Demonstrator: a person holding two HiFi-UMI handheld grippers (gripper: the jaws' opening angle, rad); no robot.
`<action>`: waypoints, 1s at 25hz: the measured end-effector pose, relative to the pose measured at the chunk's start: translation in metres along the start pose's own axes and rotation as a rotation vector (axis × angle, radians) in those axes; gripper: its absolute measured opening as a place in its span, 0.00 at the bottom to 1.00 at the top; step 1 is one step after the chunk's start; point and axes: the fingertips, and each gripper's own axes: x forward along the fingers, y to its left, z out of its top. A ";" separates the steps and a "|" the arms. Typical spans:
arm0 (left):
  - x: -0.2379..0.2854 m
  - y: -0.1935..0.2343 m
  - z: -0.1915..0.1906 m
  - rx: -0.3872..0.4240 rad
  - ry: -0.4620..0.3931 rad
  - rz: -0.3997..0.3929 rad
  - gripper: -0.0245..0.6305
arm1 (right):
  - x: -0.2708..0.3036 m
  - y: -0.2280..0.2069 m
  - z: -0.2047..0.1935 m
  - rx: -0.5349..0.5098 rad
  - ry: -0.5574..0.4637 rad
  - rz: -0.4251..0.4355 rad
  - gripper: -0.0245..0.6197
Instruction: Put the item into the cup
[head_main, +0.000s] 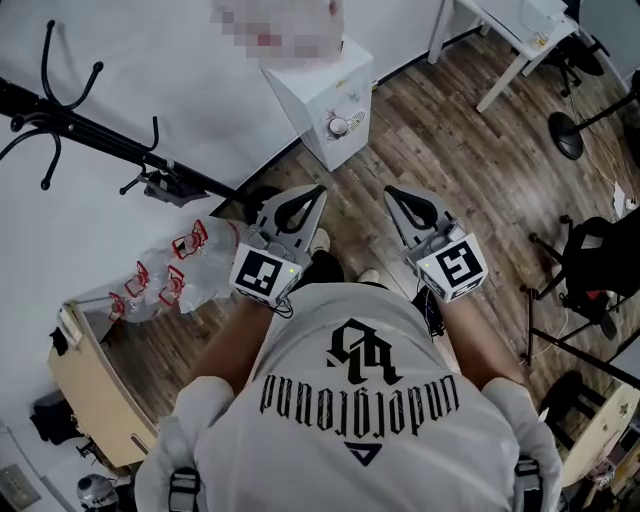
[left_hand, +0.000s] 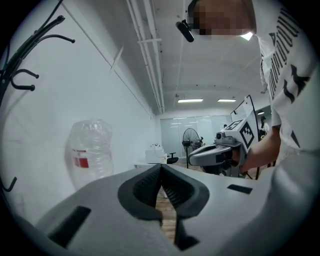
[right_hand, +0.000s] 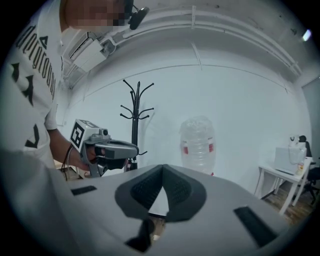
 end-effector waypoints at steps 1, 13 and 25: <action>-0.004 -0.001 0.004 0.000 0.002 -0.009 0.05 | 0.000 0.005 0.001 -0.005 0.002 0.003 0.05; -0.086 -0.008 0.012 -0.024 0.040 -0.151 0.05 | -0.004 0.089 0.013 -0.010 0.017 -0.073 0.05; -0.241 0.016 -0.011 -0.029 0.024 -0.257 0.05 | 0.010 0.234 0.019 -0.022 -0.002 -0.208 0.05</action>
